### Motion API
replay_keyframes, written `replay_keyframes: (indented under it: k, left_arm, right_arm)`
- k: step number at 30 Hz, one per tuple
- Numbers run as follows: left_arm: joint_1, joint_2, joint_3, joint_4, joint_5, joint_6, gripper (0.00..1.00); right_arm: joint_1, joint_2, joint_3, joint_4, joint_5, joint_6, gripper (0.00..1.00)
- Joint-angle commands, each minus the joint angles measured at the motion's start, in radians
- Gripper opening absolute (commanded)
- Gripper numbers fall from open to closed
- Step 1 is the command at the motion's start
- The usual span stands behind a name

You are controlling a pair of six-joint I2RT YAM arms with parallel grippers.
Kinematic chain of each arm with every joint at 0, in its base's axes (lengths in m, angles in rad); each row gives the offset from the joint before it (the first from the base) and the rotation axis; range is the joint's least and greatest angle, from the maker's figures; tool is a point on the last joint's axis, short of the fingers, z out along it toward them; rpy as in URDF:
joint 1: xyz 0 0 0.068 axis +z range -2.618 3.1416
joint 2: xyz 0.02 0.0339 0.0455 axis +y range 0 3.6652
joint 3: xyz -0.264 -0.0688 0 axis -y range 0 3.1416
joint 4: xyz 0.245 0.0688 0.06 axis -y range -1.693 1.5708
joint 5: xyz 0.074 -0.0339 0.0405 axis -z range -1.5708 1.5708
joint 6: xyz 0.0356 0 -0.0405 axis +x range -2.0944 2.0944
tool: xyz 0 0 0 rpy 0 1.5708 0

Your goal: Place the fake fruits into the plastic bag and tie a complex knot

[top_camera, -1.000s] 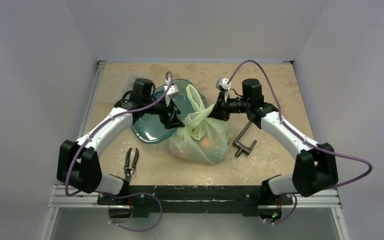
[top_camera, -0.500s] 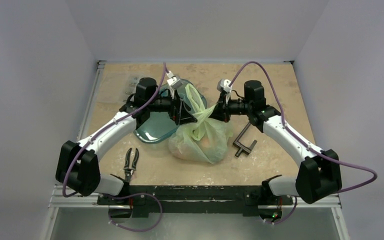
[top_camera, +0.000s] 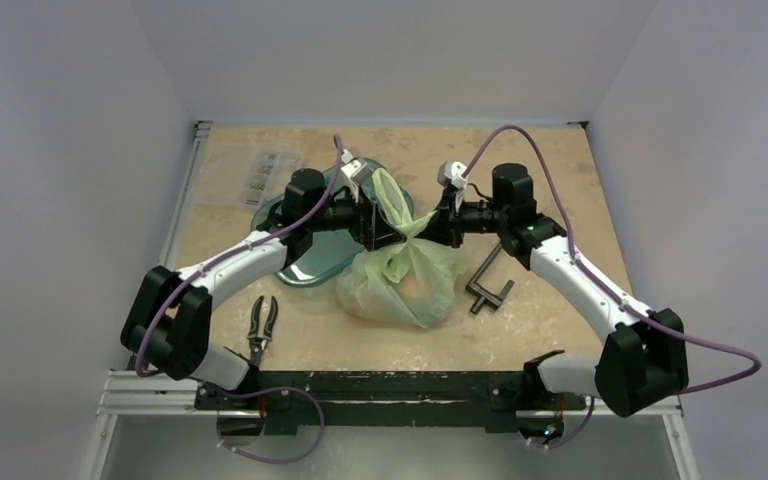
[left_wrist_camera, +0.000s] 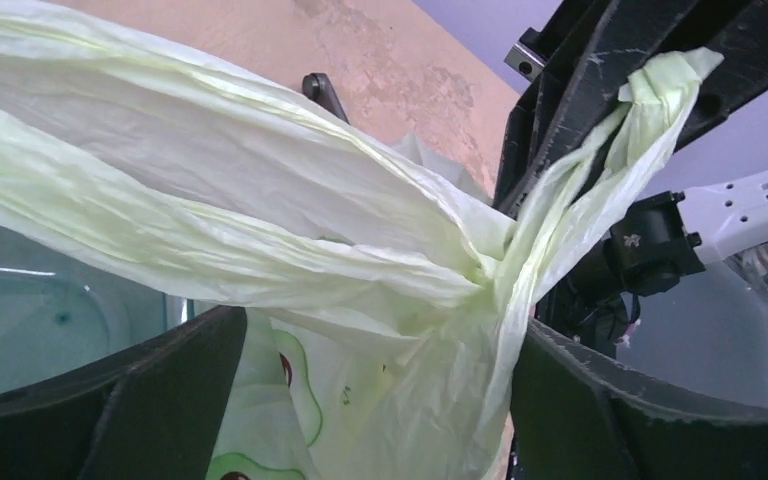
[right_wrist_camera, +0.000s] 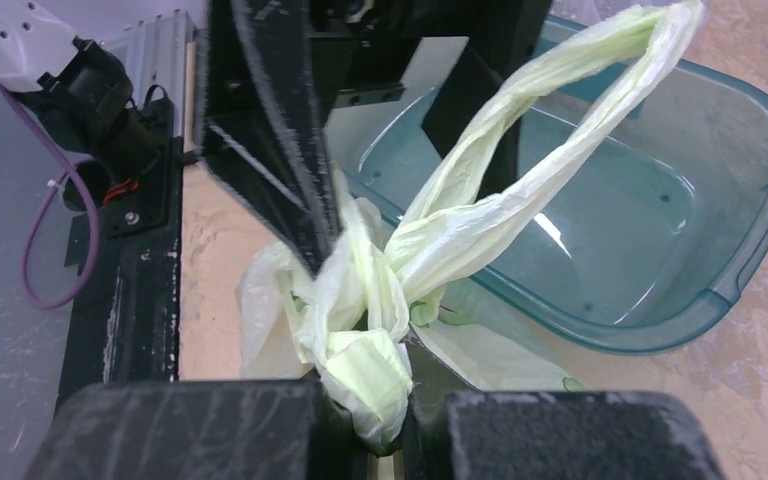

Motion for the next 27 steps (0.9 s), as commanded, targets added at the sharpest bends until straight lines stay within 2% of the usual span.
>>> replay_keyframes:
  k: [1, 5, 7, 8, 9, 10, 16, 23, 27]
  left_arm:
    - [0.001, 0.048, 0.019, 0.174, 0.080, 0.012, 0.85]
    - [-0.003, 0.064, 0.030, 0.269, 0.203, -0.013, 0.34]
    - [-0.003, 0.055, 0.032, 0.259, 0.231, 0.005, 0.18]
    - [-0.003, 0.047, 0.030, 0.243, 0.241, 0.027, 0.10]
    - [-0.003, 0.035, 0.029, 0.211, 0.241, 0.060, 0.07]
    - [-0.003, 0.025, 0.028, 0.176, 0.241, 0.088, 0.05]
    - [-0.004, -0.015, 0.016, 0.086, 0.239, 0.194, 0.03]
    - [-0.005, 0.002, 0.046, -0.002, 0.138, 0.238, 0.01]
    - [-0.005, 0.010, 0.073, -0.052, 0.085, 0.248, 0.01]
  right_arm:
    - [0.004, -0.051, -0.003, -0.007, -0.074, -0.035, 0.00]
    - [0.004, -0.044, 0.026, -0.094, -0.097, -0.117, 0.00]
    - [0.004, -0.036, 0.052, -0.163, -0.123, -0.158, 0.23]
    - [0.002, -0.030, 0.072, -0.205, -0.123, -0.186, 0.43]
    - [-0.001, -0.025, 0.086, -0.245, -0.113, -0.212, 0.62]
    - [-0.004, -0.021, 0.098, -0.264, -0.108, -0.219, 0.72]
    - [-0.040, 0.058, 0.154, -0.304, -0.099, -0.217, 0.98]
    - [0.019, 0.189, 0.267, -0.422, -0.177, -0.318, 0.99]
    - [0.036, 0.211, 0.284, -0.410, -0.202, -0.332, 0.99]
